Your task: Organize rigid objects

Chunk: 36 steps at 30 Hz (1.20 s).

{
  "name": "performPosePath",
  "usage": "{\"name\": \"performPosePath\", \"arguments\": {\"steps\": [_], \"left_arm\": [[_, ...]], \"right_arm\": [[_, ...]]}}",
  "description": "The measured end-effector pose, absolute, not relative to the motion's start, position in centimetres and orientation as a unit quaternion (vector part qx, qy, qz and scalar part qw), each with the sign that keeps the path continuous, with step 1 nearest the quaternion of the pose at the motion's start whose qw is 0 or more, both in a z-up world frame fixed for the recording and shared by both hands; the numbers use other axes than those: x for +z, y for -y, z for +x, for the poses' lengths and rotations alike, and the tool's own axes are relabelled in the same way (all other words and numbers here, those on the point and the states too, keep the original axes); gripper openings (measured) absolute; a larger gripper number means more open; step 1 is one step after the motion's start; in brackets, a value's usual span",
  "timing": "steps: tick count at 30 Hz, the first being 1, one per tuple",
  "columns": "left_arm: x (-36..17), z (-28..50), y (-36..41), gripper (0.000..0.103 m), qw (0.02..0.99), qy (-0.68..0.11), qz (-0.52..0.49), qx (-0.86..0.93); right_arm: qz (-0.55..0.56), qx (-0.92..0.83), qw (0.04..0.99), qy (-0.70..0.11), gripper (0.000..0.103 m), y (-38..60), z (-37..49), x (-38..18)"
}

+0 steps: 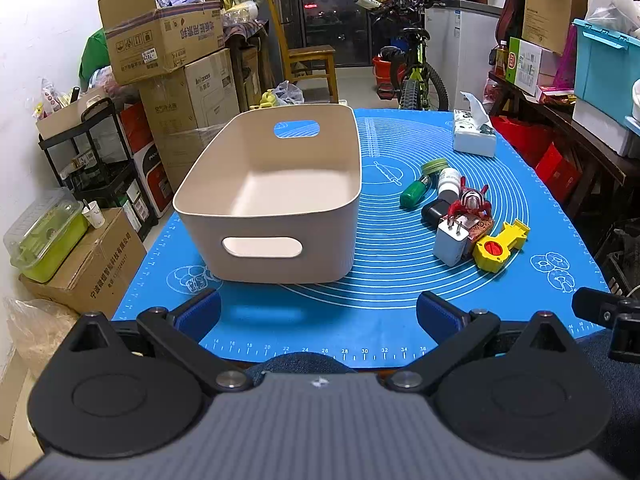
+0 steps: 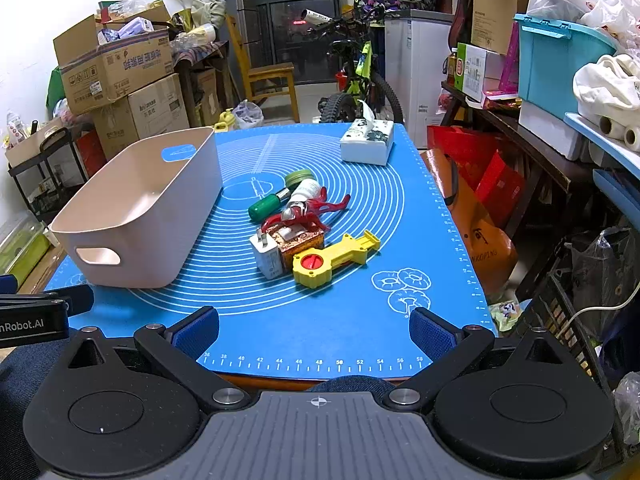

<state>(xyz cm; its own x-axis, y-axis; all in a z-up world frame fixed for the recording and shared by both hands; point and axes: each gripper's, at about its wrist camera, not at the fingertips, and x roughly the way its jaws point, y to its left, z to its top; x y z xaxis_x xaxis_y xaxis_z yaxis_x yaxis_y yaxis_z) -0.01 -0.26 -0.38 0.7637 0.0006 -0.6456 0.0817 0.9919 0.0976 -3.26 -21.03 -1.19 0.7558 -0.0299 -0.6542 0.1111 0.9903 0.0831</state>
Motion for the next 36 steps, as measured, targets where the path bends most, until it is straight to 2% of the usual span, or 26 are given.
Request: {"name": "performPosePath", "arguments": {"steps": [36], "left_arm": [[-0.47,0.02,0.17,0.103,0.936,-0.346,0.060,-0.020]], "right_arm": [[0.061,-0.036,0.935,-0.348,0.101,20.92,-3.05,-1.37]]}}
